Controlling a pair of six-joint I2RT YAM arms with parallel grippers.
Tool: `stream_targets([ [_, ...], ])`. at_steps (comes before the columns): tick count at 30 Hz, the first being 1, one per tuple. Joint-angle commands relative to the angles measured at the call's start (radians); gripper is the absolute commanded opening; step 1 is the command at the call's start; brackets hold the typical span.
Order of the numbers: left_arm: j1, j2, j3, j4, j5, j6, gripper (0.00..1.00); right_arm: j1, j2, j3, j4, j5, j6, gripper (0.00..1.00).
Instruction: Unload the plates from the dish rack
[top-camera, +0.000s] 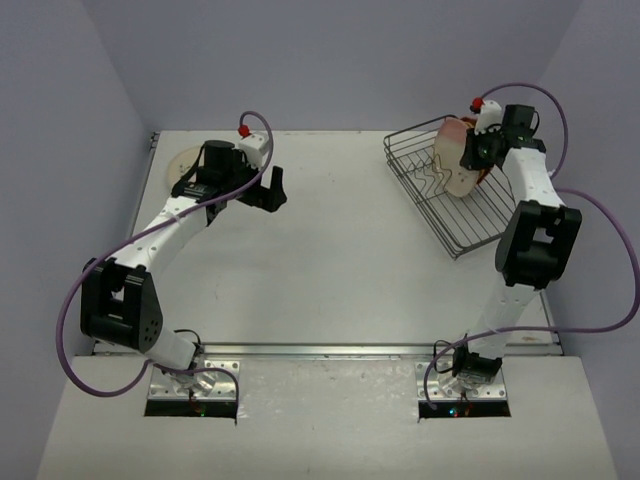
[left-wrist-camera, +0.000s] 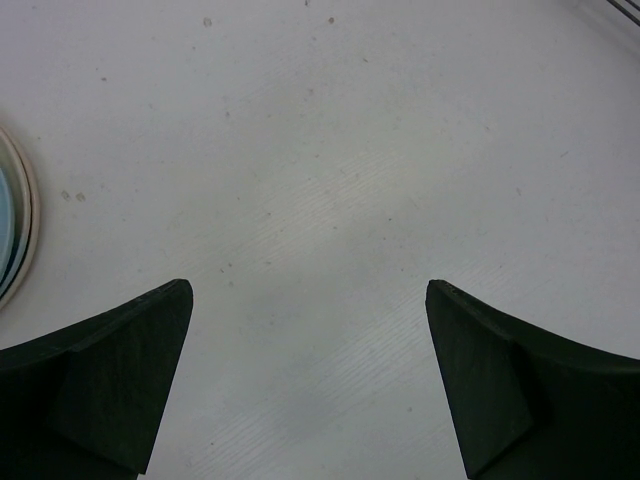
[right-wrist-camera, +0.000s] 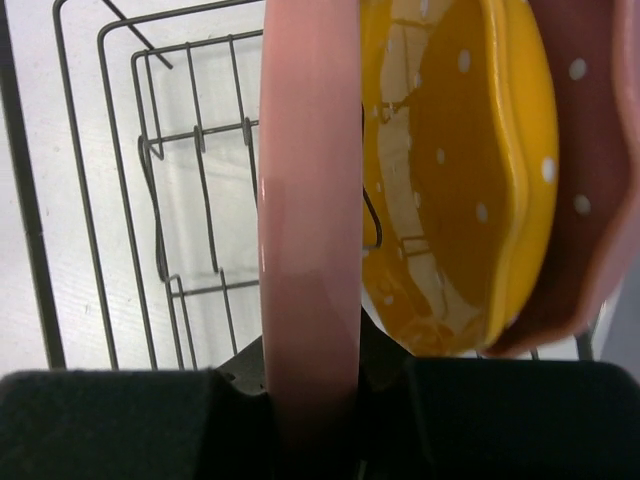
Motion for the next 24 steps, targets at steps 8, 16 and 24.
stream_targets([
  [8, 0.026, -0.084, 0.03, 0.082, 0.047, -0.071, 1.0, 0.016, -0.309, 0.136, -0.017, -0.328, -0.009, 0.0],
  [16, 0.027, -0.146, 0.006, 0.195, 0.344, -0.216, 0.99, 0.19, -0.373, 0.094, -0.192, -0.65, 0.055, 0.0],
  [24, 0.024, -0.143, -0.071, 0.358, 0.585, -0.385, 0.92, 0.476, -0.493, -0.141, -0.06, -0.705, 0.171, 0.0],
])
